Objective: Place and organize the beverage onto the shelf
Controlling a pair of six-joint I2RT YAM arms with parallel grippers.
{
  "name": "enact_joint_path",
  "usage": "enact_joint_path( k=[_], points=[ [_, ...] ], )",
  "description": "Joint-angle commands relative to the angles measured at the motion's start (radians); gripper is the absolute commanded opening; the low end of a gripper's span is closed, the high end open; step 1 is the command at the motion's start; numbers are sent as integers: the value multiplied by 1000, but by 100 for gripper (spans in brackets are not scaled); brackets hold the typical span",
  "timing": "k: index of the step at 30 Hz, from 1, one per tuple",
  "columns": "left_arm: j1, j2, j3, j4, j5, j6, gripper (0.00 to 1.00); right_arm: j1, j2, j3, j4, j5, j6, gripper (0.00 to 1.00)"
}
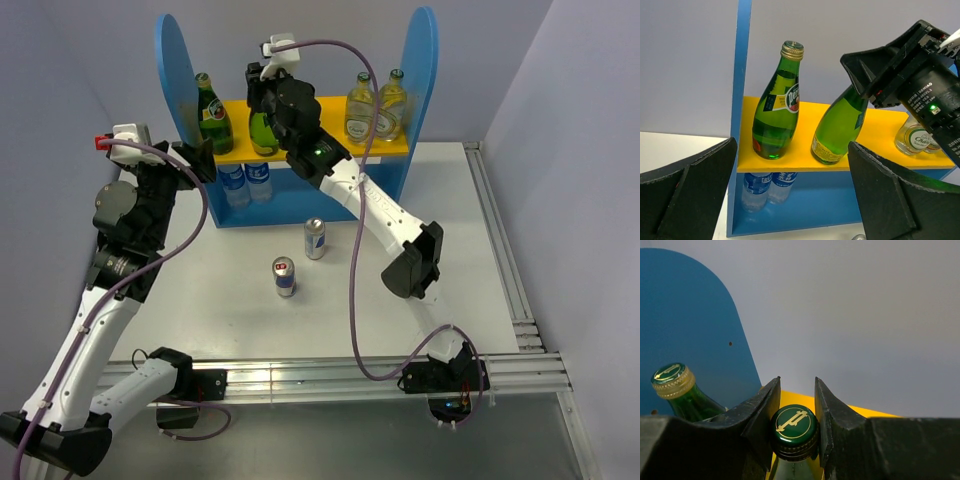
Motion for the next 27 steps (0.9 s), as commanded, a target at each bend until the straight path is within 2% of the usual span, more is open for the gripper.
enact_joint_path(
  k=[1,12,14,15,16,18,19,21,27],
  points=[
    [2,-7,-7,56,22,-19,99,-4,0,54,160,-19,12,0],
    [-2,-10,-16,62,27,-20,99,-3,46,11,218,-19,14,0],
    [-4,-11,-19,62,22,-20,99,0,41,-21,234,-11,12,12],
    [-4,-11,-21,63,22,-20,99,2,38,-35,240,-16,9,25],
    [-4,-11,-22,65,22,-18,99,5,34,-43,243,-22,-4,52],
    [-5,-13,-22,65,22,-20,99,11,34,-49,246,-7,-15,74],
    [-5,-13,-24,63,22,-18,99,12,37,-48,243,-8,-18,92],
    [-8,-13,-25,66,19,-15,99,15,34,-61,246,-2,-20,99],
    [-27,-8,-38,72,-16,11,99,22,-31,-193,306,16,-32,100]
  ],
)
